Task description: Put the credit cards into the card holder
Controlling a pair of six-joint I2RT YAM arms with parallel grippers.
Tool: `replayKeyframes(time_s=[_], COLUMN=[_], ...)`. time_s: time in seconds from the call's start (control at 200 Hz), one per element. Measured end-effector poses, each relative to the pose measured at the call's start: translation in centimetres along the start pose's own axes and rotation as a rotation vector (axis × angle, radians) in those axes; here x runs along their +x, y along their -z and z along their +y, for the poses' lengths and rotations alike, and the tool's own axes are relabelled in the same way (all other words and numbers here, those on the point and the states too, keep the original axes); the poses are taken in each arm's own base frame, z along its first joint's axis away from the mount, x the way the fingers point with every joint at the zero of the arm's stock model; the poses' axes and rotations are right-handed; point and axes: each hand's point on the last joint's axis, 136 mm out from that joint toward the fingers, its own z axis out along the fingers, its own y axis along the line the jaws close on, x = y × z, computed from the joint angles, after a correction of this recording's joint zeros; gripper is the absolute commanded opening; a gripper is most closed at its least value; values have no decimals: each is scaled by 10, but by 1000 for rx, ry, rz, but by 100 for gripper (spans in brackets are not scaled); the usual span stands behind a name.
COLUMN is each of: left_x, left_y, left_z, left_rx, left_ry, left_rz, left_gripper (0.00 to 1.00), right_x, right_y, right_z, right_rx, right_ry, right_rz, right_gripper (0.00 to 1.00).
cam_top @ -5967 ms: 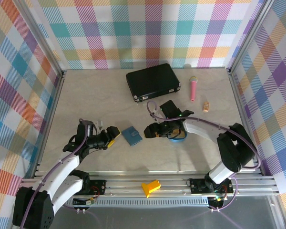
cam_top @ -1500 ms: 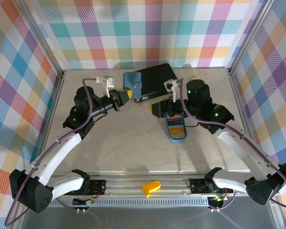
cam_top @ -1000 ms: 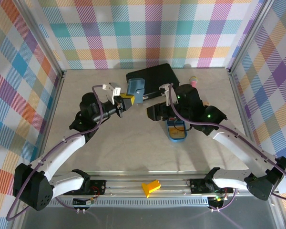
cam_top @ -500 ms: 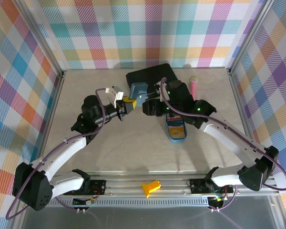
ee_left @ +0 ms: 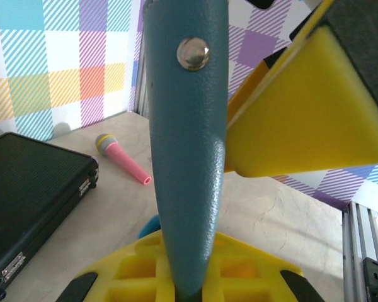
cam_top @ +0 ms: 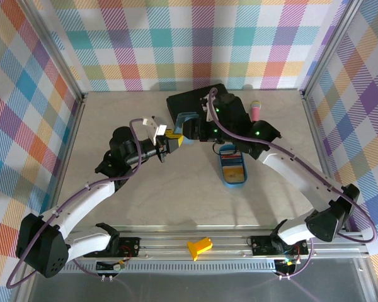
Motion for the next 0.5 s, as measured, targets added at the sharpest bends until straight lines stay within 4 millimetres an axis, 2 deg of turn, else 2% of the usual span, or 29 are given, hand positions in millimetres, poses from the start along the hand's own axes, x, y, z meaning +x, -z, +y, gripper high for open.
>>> replayKeyframes(time_s=[0.225,0.5], left_x=[8,16], left_y=[0,0], left_z=[0,1], left_rx=[7,5], left_ry=[9,21], left_rz=[15,28], left_gripper=[0,0], right_x=[5,8], right_y=[-10,-17], right_z=[-8,-17], right_rx=[45,101], right_ry=[-32,-43], right_rz=[40,73], right_gripper=[43,39])
